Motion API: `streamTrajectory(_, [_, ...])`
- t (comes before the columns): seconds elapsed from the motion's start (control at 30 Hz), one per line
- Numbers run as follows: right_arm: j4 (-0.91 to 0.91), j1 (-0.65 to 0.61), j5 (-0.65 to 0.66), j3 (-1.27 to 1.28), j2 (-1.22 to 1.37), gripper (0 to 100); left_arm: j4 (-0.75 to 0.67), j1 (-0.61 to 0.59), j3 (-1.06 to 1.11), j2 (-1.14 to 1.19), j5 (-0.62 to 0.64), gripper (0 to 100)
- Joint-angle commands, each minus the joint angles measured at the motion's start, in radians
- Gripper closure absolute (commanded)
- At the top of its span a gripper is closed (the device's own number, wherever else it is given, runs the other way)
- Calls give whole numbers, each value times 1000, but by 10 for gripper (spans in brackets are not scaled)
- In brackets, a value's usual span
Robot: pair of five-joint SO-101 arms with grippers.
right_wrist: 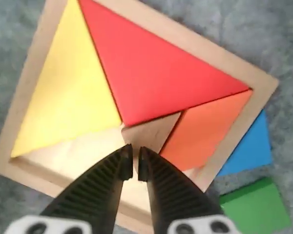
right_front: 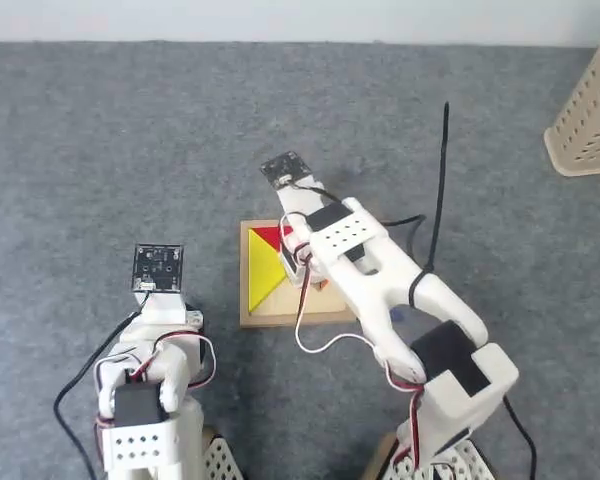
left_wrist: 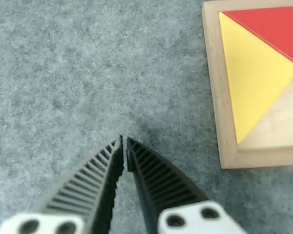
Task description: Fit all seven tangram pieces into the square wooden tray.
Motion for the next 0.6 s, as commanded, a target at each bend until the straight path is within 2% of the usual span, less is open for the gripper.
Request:
streamTrajectory(0.0, [-33,33,20,-12,-16,972,5,-6,-12,-15,8,988])
streamTrajectory(0.33, [-45,111,21,-77,65,972,5,-6,-12,-15,8,988])
streamTrajectory(0.57, [-28,110,18,-74,-33,968,5,-6,-12,-15,8,988])
